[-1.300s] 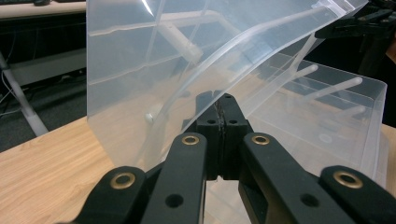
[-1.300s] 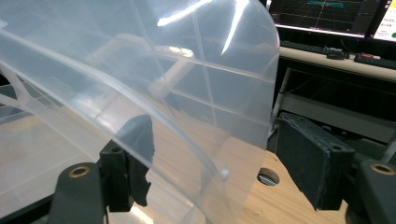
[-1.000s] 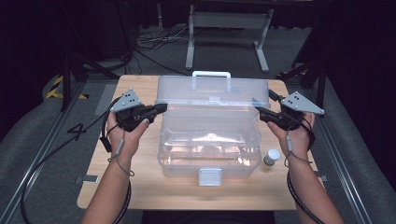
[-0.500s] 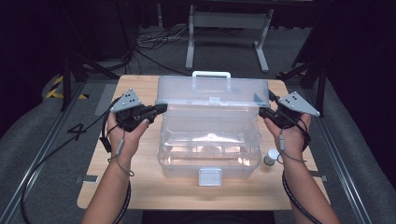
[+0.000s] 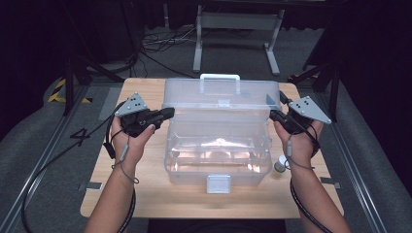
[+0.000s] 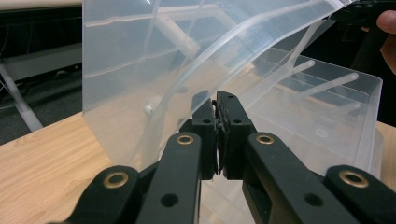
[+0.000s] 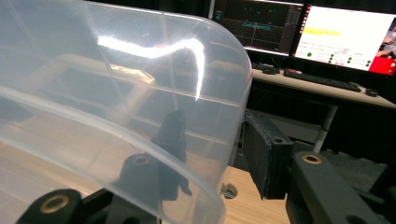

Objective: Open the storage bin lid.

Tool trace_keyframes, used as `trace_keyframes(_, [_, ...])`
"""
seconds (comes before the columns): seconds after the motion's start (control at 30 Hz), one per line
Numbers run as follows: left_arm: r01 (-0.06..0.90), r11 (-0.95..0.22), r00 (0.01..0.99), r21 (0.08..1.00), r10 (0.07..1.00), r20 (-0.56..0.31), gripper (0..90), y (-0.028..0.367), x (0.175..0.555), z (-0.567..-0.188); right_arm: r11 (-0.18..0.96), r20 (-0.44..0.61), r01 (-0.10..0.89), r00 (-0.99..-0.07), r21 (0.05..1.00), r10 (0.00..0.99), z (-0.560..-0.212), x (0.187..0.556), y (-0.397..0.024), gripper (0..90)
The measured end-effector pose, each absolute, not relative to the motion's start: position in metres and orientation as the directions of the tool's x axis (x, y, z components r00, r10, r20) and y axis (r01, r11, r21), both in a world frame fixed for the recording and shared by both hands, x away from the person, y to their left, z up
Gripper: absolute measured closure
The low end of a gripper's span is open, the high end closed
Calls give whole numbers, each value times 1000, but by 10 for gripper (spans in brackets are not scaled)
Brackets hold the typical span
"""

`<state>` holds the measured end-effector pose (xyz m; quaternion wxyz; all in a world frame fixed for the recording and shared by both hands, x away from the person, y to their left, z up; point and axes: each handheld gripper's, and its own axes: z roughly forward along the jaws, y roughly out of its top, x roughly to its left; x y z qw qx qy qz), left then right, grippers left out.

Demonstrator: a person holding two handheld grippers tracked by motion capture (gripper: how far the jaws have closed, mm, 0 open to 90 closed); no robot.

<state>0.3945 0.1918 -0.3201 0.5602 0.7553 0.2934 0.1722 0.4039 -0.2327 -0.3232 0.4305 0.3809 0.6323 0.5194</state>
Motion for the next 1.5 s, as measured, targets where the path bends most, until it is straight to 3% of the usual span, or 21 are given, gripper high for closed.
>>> trace_keyframes(0.1, [252,-203,770,946,634,-70,849,193,394,-321,211,-190,33,-315,977,930,-323,404,-233,676])
trace_keyframes(0.6, [292,-225,754,930,653,-79,789,204,387,-327,206,-185,57,-261,977,948,-321,406,-229,758])
trace_keyframes(0.93, [322,-217,723,921,684,-92,774,217,383,-332,192,-173,45,-274,980,946,-319,412,-230,737])
trace_keyframes(1.07, [327,-211,718,921,689,-97,772,220,383,-333,186,-162,68,-265,980,951,-317,414,-230,776])
trace_keyframes(1.5, [344,-193,699,919,706,-113,753,228,384,-337,172,-148,78,-254,982,956,-313,418,-229,783])
